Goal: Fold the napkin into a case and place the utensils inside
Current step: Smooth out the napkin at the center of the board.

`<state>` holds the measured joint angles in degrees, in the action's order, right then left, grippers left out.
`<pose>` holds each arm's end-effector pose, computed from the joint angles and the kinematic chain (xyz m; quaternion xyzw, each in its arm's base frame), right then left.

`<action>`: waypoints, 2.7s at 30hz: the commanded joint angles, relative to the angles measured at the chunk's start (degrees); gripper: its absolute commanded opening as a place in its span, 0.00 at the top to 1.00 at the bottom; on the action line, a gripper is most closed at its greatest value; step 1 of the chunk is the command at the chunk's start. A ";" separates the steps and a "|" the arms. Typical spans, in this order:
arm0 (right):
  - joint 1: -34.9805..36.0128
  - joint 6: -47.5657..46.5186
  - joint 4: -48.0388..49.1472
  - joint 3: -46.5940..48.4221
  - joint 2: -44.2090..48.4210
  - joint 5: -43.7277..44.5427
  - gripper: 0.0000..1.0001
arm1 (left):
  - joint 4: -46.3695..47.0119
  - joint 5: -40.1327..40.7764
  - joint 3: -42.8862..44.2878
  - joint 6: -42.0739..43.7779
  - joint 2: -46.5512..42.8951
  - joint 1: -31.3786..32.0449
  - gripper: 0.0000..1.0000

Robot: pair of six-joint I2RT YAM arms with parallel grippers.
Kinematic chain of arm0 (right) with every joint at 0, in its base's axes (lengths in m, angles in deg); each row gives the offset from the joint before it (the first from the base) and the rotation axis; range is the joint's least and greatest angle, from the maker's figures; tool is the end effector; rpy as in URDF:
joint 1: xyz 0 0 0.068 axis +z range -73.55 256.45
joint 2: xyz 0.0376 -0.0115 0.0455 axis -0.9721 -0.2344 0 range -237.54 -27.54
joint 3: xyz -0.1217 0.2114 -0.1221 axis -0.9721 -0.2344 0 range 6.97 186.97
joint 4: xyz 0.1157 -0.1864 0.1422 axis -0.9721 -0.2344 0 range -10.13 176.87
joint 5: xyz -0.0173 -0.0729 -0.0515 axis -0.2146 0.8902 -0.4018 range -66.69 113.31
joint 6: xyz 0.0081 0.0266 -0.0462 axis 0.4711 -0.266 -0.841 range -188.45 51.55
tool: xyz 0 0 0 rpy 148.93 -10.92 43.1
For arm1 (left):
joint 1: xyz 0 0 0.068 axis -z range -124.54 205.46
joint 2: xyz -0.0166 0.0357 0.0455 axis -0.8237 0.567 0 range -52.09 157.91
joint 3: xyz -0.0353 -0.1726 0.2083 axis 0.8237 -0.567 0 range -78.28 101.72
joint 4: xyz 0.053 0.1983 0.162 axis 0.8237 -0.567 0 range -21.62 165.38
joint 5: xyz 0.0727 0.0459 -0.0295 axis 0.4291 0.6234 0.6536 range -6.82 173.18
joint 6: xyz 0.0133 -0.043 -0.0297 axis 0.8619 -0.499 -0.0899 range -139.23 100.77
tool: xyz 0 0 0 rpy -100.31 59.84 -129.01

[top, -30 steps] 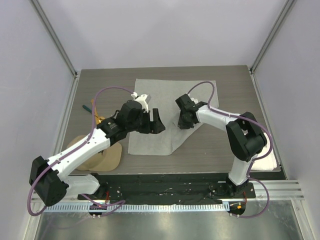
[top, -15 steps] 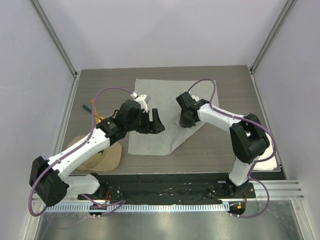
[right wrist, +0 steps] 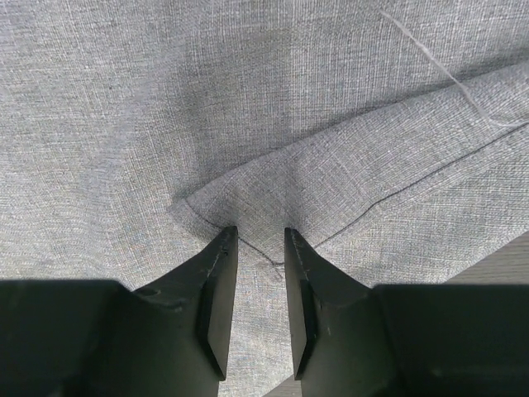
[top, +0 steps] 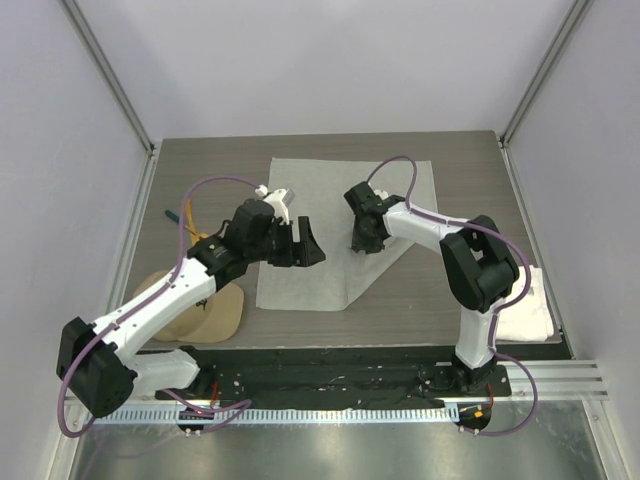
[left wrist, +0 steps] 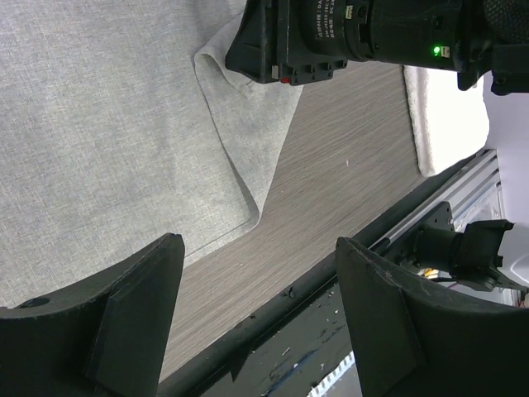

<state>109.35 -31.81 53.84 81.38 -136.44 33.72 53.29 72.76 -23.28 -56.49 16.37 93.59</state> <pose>0.3250 0.2027 0.1732 0.0495 0.9757 0.0375 0.2101 0.2038 -0.1680 0.2970 0.0483 0.8852 -0.3425 0.3111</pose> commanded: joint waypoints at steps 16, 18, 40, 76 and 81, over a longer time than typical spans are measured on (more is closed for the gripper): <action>2.78 -3.95 -0.53 -2.97 2.38 7.33 0.88 | 3.10 -3.65 0.02 -0.27 0.09 -1.74 0.22; 2.95 -4.56 -2.72 -1.30 3.34 8.56 0.99 | 3.36 -3.65 0.02 -0.36 0.09 -1.92 0.22; 3.13 7.29 -23.12 -26.93 39.10 7.52 0.80 | 2.58 -4.97 1.16 -2.21 2.98 -3.68 0.22; -18.67 -18.35 4.47 29.12 -18.97 2.86 0.62 | 8.54 1.71 34.64 -19.08 54.49 -23.62 0.52; -19.19 -20.91 5.09 36.93 -25.73 1.02 0.60 | 6.18 -1.35 40.52 -18.65 61.33 -26.00 0.51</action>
<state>90.51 -49.05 55.63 111.74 -158.10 36.41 57.99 73.09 12.30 -74.80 72.85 69.68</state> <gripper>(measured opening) 0.381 0.486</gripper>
